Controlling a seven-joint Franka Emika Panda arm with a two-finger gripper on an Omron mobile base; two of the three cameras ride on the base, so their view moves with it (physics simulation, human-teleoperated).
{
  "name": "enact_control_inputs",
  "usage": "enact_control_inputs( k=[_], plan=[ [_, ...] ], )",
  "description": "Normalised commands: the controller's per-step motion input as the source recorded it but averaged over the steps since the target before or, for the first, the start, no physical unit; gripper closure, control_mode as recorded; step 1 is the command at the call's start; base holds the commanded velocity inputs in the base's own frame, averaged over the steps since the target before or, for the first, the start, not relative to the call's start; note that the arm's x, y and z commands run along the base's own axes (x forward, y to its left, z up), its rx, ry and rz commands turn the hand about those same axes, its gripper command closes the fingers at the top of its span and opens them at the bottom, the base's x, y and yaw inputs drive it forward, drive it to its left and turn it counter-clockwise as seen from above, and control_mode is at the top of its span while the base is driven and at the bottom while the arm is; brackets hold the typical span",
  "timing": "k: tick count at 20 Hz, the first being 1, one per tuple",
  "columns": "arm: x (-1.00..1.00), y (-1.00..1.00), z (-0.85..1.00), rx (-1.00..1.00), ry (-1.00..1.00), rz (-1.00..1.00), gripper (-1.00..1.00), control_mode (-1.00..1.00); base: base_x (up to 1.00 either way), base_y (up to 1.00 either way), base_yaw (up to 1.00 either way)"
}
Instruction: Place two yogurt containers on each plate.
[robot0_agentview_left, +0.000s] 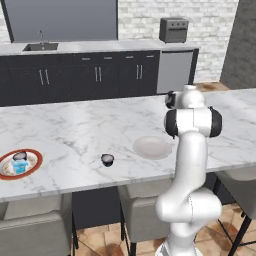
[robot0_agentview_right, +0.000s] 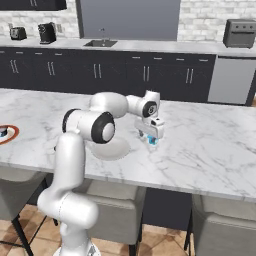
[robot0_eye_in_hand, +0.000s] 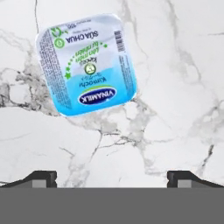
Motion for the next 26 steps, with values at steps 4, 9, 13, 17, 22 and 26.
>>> enact_control_inputs(
  k=[4, 9, 13, 17, 22, 26],
  plan=[
    [0.41, -0.03, 0.00, 0.00, 0.21, -0.14, -1.00, -1.00, 0.00, 0.00, 0.00],
    [0.40, -0.03, 0.00, 0.00, 0.11, -0.12, -1.00, -1.00, 0.00, 0.00, 0.00],
    [0.09, -0.23, -0.01, 0.00, 0.05, -0.08, -1.00, -1.00, 0.00, 0.00, 0.00],
    [-0.16, 0.00, -0.49, 0.00, 0.02, -0.05, -1.00, -1.00, 0.00, 0.00, 0.00],
    [-0.22, 0.00, -0.59, -0.02, -0.07, 0.00, -1.00, -1.00, 0.00, 0.00, 0.00],
    [0.01, -0.15, -0.05, 0.00, -0.18, 0.00, -1.00, -1.00, 0.00, 0.00, 0.00]
  ],
)
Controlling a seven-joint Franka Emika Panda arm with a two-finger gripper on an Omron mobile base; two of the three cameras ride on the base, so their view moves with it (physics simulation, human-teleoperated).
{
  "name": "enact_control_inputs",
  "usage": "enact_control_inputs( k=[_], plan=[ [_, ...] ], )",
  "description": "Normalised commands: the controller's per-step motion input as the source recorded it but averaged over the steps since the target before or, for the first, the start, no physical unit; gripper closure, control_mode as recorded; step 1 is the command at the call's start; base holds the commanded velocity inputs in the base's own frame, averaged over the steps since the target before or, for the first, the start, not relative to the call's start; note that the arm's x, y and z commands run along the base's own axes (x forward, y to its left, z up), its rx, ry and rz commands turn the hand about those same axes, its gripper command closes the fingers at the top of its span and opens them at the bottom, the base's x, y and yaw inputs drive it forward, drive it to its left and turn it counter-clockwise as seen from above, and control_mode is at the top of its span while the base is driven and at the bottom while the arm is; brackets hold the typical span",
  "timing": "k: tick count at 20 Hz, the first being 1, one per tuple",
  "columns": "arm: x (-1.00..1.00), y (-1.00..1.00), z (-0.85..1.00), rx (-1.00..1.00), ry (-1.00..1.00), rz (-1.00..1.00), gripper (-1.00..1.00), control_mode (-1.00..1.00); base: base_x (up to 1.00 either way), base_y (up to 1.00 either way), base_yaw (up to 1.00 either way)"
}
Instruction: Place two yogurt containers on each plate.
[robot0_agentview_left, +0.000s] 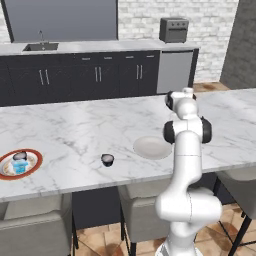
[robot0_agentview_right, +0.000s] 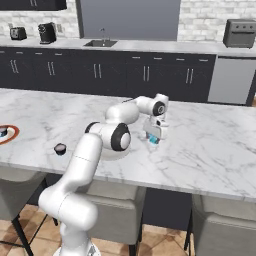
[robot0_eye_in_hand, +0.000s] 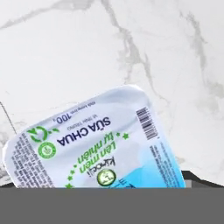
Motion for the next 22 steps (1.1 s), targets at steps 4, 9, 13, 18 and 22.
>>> enact_control_inputs(
  k=[4, 9, 13, 18, 22],
  plan=[
    [0.01, 0.00, -0.02, 0.00, -0.22, 0.00, -1.00, -1.00, 0.00, 0.00, 0.00],
    [0.00, -0.02, -0.21, 0.00, -0.18, 0.00, -1.00, -1.00, 0.00, 0.00, 0.00],
    [0.00, 0.03, -0.78, -0.06, -0.03, 0.00, 1.00, -1.00, 0.00, 0.00, 0.00],
    [0.00, 0.19, -0.39, -0.01, -0.07, 0.00, 1.00, -1.00, 0.00, 0.00, 0.00],
    [0.00, 0.09, 0.00, 0.00, -0.22, 0.02, 1.00, -1.00, 0.00, 0.00, 0.00]
  ],
)
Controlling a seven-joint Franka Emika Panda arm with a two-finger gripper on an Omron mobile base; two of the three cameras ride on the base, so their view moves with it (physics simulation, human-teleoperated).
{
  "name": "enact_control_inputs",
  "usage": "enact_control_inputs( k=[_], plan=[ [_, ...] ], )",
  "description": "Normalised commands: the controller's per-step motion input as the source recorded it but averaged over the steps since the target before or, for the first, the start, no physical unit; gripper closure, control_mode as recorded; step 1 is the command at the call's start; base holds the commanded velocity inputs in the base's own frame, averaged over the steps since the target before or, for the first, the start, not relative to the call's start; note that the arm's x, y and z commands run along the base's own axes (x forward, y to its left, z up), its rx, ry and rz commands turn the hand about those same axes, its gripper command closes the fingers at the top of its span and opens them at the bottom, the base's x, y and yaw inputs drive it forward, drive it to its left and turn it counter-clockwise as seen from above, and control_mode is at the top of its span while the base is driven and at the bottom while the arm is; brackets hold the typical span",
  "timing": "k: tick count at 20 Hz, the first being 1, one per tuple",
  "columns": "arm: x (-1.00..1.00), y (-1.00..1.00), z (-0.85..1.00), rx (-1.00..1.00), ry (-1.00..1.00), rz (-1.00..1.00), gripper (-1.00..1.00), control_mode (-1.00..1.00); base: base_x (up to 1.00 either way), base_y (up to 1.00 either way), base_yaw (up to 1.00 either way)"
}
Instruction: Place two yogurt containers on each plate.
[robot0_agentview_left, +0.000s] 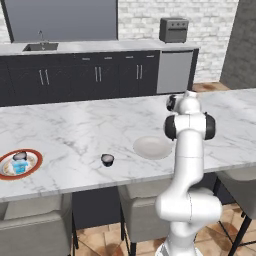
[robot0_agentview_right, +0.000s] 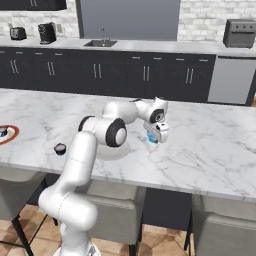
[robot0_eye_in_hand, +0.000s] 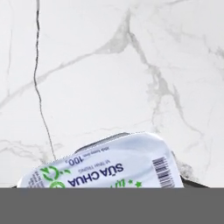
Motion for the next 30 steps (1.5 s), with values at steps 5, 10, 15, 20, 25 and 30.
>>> enact_control_inputs(
  k=[5, 10, 15, 20, 25, 30],
  plan=[
    [-0.59, 0.31, 0.16, 0.00, -0.22, 0.03, 1.00, -1.00, 0.00, 0.00, 0.00],
    [-1.00, 0.90, 0.82, -0.03, -0.10, 0.10, 1.00, -1.00, 0.00, 0.00, 0.00],
    [-0.78, 0.61, 0.91, -0.16, 0.00, 0.11, 1.00, -1.00, 0.00, 0.00, 0.00],
    [-0.59, 0.49, 0.15, -0.07, -0.03, 0.08, 1.00, -1.00, 0.00, 0.00, 0.00],
    [-0.11, 0.26, -0.01, 0.00, 0.00, 0.04, 1.00, -1.00, 0.00, 0.00, 0.00],
    [0.10, 0.18, -0.02, 0.03, 0.00, 0.04, 1.00, -1.00, 0.00, 0.00, 0.00]
  ],
)
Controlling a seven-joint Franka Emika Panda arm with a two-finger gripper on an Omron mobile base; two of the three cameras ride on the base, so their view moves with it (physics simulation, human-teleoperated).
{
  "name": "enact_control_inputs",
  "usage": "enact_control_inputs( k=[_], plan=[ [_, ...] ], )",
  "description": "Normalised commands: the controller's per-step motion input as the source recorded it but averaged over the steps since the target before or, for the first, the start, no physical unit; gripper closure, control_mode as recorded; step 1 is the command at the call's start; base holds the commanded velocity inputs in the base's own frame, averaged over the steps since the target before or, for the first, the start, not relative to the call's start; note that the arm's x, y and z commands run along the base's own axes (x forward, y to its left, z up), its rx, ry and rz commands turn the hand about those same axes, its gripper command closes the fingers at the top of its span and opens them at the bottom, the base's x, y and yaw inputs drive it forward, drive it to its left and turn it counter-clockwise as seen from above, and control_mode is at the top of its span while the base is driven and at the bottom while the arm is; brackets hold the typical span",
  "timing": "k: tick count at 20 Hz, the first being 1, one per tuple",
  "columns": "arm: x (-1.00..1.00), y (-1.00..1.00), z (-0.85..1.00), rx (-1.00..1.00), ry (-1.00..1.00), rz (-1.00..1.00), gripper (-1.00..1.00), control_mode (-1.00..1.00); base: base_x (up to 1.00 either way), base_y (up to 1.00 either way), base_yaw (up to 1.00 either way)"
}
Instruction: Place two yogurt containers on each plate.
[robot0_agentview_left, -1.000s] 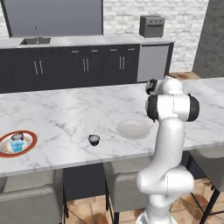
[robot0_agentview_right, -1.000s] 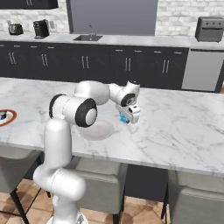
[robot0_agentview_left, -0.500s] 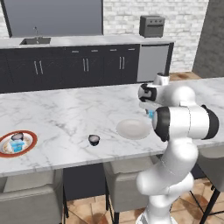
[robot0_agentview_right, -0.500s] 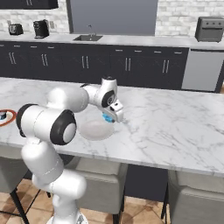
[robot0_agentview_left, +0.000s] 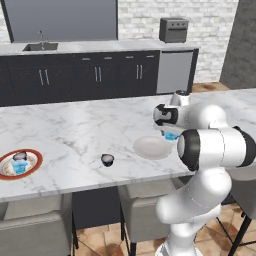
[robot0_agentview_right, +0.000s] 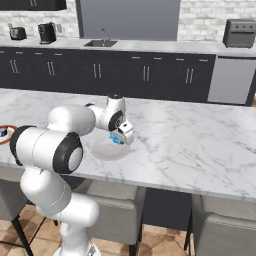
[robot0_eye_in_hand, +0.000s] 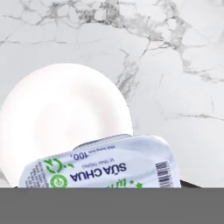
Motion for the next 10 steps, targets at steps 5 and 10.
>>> enact_control_inputs(
  k=[5, 10],
  plan=[
    [0.29, 0.28, -0.20, 0.02, 0.00, 0.03, 1.00, -1.00, 0.00, 0.00, 0.00],
    [0.42, 0.43, -0.42, 0.06, 0.01, 0.03, 1.00, -1.00, 0.00, 0.00, 0.00]
  ],
)
